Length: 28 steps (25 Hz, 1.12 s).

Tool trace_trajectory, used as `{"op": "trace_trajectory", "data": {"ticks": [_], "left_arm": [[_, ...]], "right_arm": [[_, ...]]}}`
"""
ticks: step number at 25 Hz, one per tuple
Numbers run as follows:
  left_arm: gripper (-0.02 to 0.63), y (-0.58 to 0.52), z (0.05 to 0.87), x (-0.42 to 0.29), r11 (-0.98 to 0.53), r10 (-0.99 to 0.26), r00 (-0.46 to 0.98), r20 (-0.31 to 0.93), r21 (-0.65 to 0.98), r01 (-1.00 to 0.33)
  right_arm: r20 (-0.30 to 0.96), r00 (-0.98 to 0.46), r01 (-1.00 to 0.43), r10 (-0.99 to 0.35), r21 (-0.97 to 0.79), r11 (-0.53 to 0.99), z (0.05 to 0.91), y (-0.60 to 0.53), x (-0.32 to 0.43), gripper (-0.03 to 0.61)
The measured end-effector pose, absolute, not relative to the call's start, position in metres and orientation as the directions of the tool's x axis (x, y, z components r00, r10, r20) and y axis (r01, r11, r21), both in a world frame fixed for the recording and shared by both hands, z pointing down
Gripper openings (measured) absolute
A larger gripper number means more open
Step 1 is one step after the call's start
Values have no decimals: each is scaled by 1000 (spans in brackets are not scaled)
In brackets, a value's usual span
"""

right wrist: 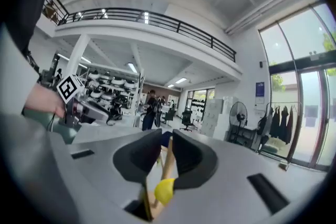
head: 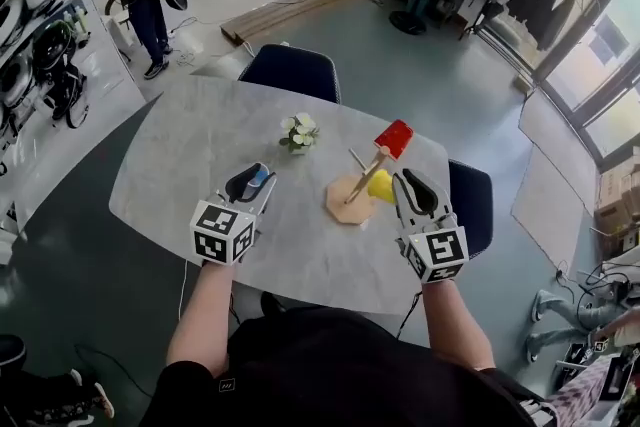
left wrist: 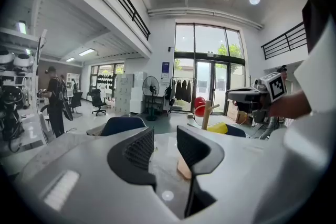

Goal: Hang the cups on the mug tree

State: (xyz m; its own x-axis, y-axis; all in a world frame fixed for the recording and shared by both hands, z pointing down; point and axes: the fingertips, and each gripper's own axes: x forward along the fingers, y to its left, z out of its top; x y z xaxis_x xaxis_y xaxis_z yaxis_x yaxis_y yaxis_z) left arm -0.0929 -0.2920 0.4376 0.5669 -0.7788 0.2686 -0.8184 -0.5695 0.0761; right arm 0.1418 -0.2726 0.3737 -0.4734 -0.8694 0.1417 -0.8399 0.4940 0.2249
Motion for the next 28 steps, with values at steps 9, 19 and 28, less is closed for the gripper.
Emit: {"op": "trace_trajectory", "data": {"ticks": [9,19,28], "left_arm": [[144,-283,449,-161,-579,-775,571,271,56,-813],[235,-305,509,-187,-571,-755,574,318,114,-813],[264,-334,589,-173,-564,-729,576,369,152,-811]], "right_arm": [[65,-603,-781,-795,160,604,371,-251,25,26],[175,-630,-764,-756,31,644,433,-267,-27,26],[271,-640,-756,-719,-53,653,512,-309,-46,26]]}}
